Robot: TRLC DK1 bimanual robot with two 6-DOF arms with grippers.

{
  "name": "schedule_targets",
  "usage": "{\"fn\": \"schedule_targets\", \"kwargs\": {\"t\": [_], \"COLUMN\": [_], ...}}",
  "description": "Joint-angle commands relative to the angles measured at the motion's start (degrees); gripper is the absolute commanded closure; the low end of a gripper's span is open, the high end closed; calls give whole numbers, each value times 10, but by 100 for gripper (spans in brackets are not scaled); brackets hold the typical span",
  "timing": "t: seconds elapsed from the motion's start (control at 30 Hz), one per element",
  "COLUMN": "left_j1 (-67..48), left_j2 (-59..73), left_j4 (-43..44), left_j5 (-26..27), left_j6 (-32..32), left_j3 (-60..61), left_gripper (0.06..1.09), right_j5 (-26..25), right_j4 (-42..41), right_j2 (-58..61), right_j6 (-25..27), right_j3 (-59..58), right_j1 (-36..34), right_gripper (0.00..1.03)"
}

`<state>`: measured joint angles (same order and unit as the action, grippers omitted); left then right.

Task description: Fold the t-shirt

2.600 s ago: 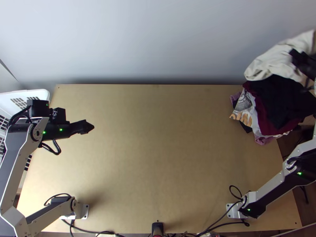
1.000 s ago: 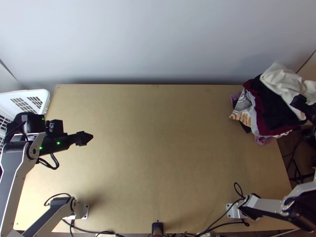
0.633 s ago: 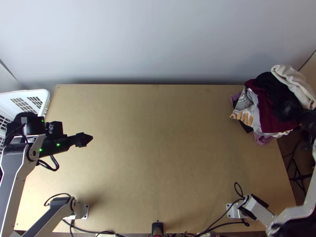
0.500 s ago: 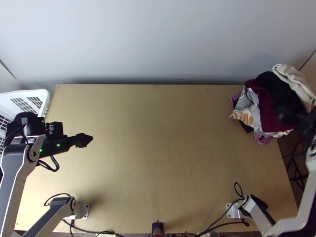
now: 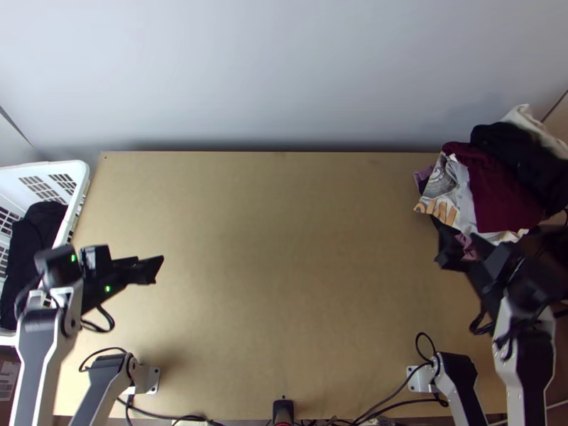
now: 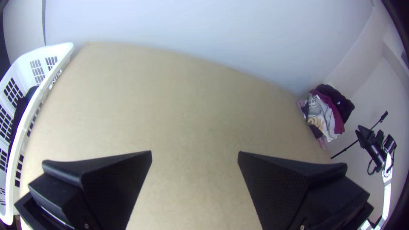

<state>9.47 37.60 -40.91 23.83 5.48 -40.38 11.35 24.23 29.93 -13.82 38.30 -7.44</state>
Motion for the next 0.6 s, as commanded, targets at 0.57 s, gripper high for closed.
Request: {"fn": "schedule_targets", "kwargs": {"t": [0.57], "left_j1": [40], "left_j2": [-331], "left_j4": [130], "left_j5": [-1], "left_j6": [59], "left_j3": [233], "left_gripper": [10], "right_j5": [-78], "right_j4": [13], "right_j2": [-302], "right_j6": [-2], "right_j3": [-202], "right_j1": [291], "right_gripper": [7]}}
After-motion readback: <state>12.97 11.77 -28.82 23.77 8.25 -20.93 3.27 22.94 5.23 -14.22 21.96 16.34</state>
